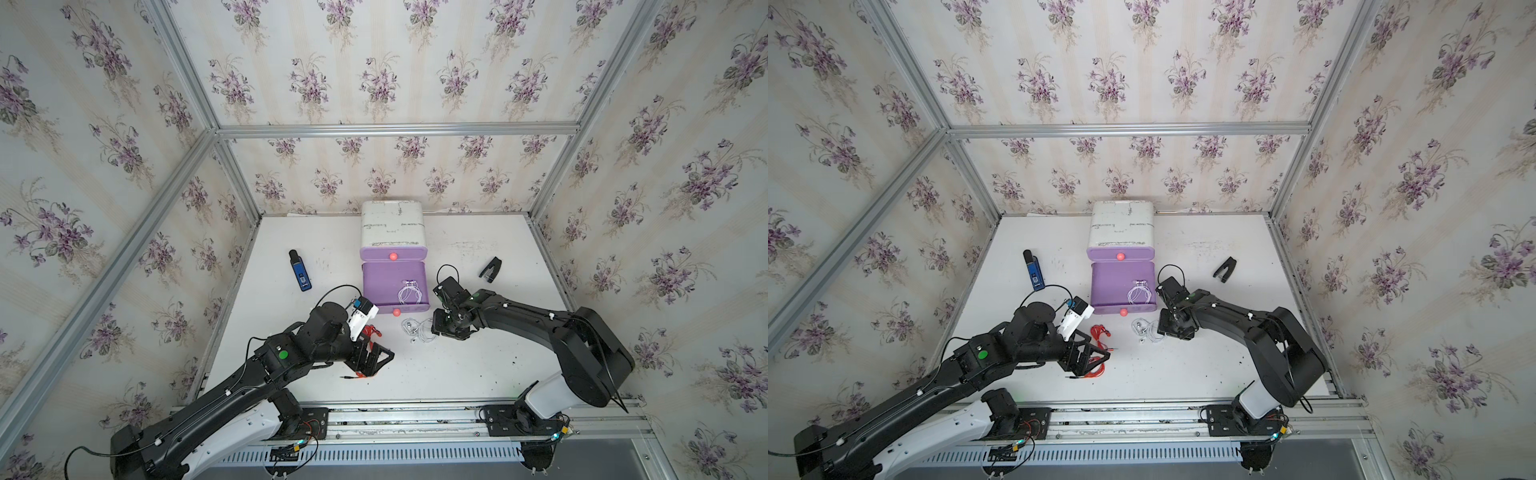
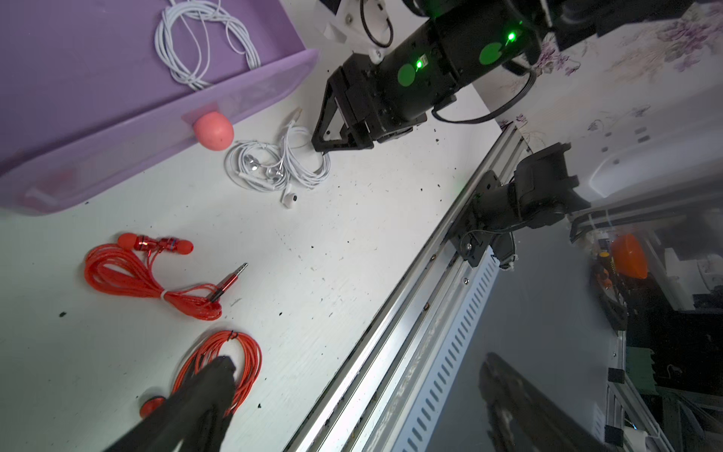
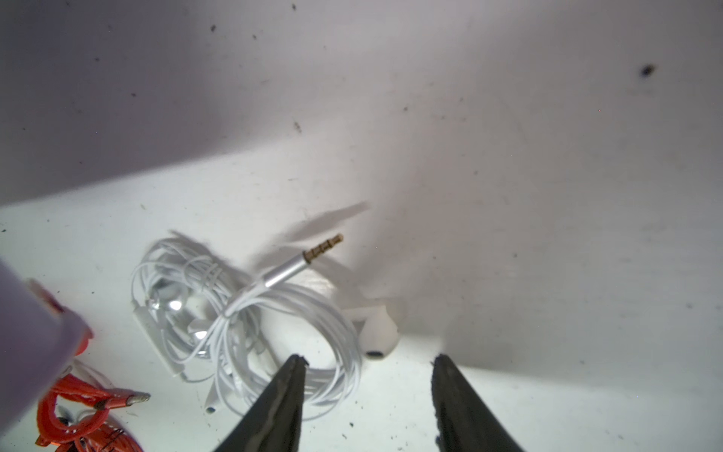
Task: Place the wired earphones into the drawer by color
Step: Pick up the wired earphones from the center of the board.
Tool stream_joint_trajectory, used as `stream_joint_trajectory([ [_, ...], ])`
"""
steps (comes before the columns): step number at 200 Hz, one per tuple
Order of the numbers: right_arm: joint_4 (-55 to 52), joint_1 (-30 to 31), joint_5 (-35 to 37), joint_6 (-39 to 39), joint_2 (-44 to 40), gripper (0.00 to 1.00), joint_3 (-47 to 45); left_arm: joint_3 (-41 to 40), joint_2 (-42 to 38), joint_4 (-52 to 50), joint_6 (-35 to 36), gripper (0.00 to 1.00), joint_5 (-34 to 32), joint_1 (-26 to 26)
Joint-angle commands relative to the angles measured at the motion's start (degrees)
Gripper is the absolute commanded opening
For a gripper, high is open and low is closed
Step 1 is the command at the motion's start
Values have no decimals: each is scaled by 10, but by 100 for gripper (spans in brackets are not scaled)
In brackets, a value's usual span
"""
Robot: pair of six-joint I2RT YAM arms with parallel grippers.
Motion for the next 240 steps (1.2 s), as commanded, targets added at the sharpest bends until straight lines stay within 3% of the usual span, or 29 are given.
stream_joint_trajectory([
  [1, 9, 1, 12, 0, 9, 51, 2, -3, -6, 13, -10, 100, -16, -3],
  [49, 25, 0, 9, -2, 30, 43, -3, 4, 1, 6, -2, 100, -23, -5],
  [158, 27, 1, -5, -18, -31, 3, -55, 5, 4, 7, -4, 100, -47, -5],
  [240, -24, 1, -4, -26, -162, 0, -88, 14, 8, 9, -3, 100, -48, -5],
])
